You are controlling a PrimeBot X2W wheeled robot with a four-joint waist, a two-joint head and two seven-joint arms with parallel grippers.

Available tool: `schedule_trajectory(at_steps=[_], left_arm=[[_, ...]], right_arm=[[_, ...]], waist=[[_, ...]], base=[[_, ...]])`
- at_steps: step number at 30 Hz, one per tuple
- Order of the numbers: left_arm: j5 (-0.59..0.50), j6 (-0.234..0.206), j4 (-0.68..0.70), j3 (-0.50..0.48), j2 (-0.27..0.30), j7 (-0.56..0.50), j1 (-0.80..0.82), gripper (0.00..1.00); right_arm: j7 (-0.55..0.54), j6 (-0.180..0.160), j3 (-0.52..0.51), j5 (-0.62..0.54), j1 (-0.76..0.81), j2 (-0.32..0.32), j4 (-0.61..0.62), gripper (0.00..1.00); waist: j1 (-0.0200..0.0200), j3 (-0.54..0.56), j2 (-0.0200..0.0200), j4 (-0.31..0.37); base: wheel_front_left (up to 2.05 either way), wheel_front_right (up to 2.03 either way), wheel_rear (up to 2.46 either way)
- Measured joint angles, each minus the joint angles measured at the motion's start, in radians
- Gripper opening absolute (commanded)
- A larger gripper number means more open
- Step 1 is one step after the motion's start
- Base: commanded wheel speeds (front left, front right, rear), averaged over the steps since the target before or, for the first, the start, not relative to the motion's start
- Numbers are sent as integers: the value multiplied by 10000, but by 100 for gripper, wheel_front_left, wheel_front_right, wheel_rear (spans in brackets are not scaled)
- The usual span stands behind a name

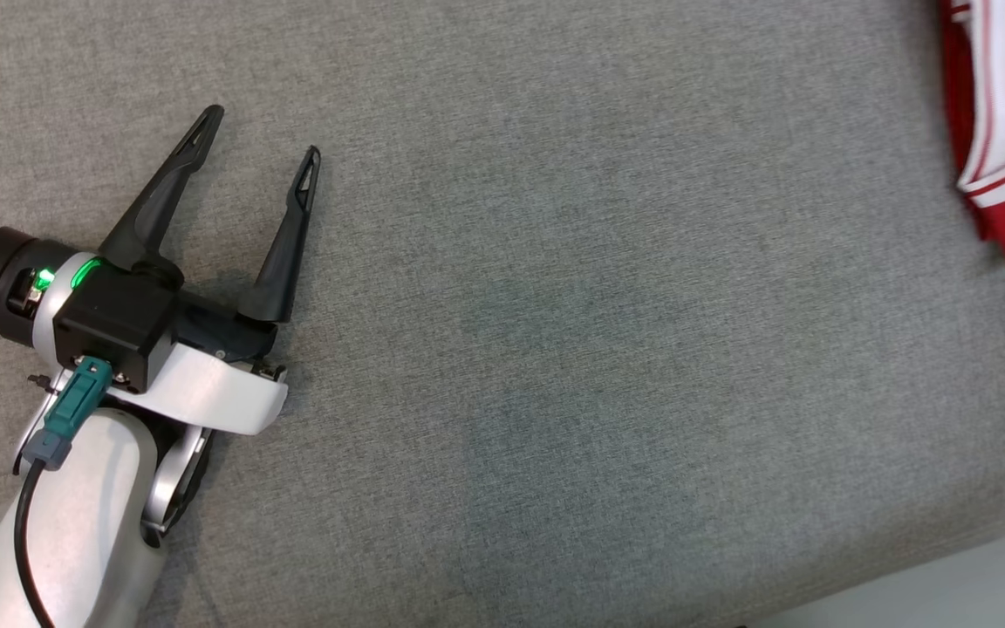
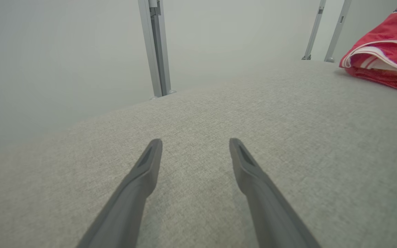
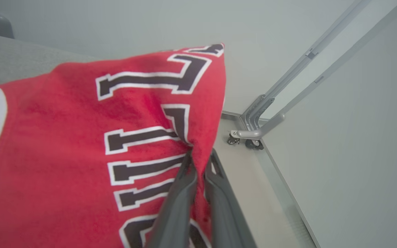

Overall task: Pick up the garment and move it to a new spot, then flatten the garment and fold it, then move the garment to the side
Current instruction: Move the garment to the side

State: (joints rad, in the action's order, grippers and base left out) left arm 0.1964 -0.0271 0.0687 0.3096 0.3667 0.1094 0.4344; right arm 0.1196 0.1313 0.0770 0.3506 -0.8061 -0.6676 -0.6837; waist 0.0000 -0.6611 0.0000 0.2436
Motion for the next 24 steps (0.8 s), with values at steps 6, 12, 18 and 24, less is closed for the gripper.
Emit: schedule_trajectory(at_steps=[6,12,18,24], left_arm=[[4,-6,-75,42,-50,102,100,100],[134,-94,-433,33,-73,245,4,100],[360,-278,-788,-27,-240,489,-421,100],[825,-562,-980,-320,-487,813,-980,100]], right_arm=[[1009,-2,-573,-901,-541,466,-1317,100],[1367,-2,-1147,-1193,-585,1221,-1718,100],[1421,-2,-1847,-1022,248,2389,-244,100],[1423,-2,-2059,-1321,2032,3802,2460,100]], waist=[[0,-50,0,-142],[0,323,0,-149],[0,1027,0,-208],[0,1922,0,-409]], base=[[0,0,0],[0,0,0],[0,0,0],[0,0,0]])
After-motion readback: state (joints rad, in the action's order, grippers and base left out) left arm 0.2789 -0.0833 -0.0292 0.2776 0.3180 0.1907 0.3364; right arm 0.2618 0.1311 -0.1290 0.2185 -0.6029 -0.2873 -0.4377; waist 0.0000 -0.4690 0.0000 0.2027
